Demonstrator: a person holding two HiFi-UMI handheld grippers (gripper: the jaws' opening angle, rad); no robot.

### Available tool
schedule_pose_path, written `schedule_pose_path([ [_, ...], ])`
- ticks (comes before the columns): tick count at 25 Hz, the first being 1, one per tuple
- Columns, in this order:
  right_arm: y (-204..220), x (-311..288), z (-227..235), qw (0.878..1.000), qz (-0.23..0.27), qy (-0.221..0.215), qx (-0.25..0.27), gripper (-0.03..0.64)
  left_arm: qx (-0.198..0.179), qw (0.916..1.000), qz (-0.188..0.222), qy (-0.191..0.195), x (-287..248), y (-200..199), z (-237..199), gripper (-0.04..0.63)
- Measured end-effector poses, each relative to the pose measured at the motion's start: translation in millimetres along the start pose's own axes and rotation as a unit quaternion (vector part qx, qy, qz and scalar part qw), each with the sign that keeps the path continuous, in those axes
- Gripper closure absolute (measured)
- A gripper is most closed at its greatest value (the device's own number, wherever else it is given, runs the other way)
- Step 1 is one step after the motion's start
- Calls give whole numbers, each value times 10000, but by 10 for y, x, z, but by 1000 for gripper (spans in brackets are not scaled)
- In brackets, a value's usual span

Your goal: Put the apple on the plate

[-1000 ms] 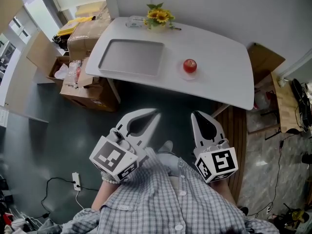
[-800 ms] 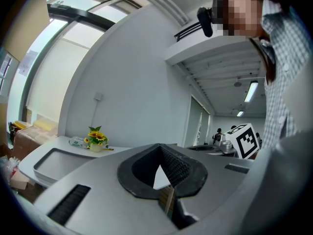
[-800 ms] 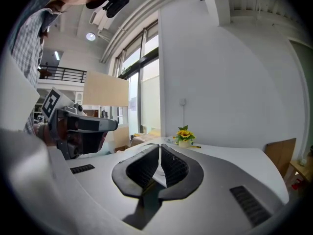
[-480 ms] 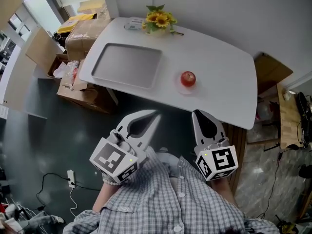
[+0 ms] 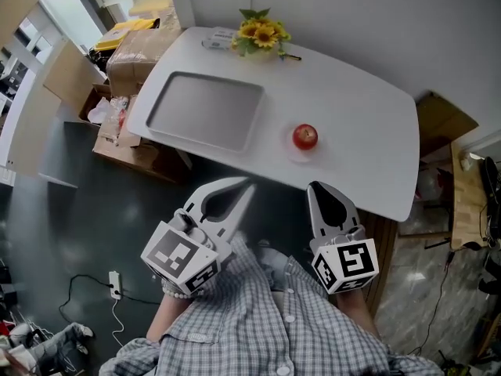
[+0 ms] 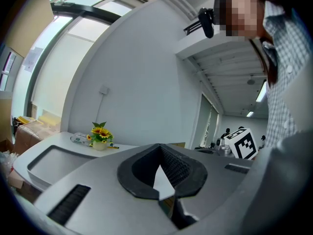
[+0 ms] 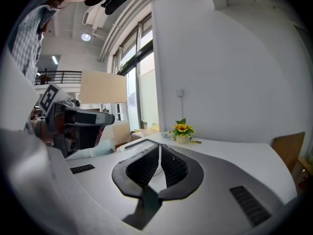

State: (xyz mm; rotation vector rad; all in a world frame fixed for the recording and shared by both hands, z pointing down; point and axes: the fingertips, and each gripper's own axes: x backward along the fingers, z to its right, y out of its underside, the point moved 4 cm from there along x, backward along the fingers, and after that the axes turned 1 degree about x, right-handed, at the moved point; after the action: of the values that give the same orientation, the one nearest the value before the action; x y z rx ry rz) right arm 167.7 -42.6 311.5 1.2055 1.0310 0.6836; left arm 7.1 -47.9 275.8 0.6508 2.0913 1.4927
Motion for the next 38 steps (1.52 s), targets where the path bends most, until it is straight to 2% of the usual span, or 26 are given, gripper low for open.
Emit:
schedule_pose_path([
  [9, -72, -168, 191, 9985, -7, 536, -117, 588, -117, 9991, -184, 358, -303, -96, -267, 586],
  [17, -144, -416, 124, 9954, -39, 938, -208, 588, -246, 9960, -341, 787, -411, -215, -589, 586],
  [23, -159, -499, 47, 9906, -49, 1351, -221, 588, -195, 9941, -353, 1006, -369, -229, -860, 586],
  [29, -114, -521, 17, 9856, -89, 1679, -176, 588, -98, 9934, -373, 1078, -376, -190, -1063, 586],
  [34, -55, -556, 61, 9816, -153, 1894, -172, 588, 92, 9964, -460, 703, -410, -123, -1236, 586],
  [38, 59, -591, 272, 9779, -283, 2057, -251, 588, 149, 9933, -670, 925, -506, -37, -1258, 586],
])
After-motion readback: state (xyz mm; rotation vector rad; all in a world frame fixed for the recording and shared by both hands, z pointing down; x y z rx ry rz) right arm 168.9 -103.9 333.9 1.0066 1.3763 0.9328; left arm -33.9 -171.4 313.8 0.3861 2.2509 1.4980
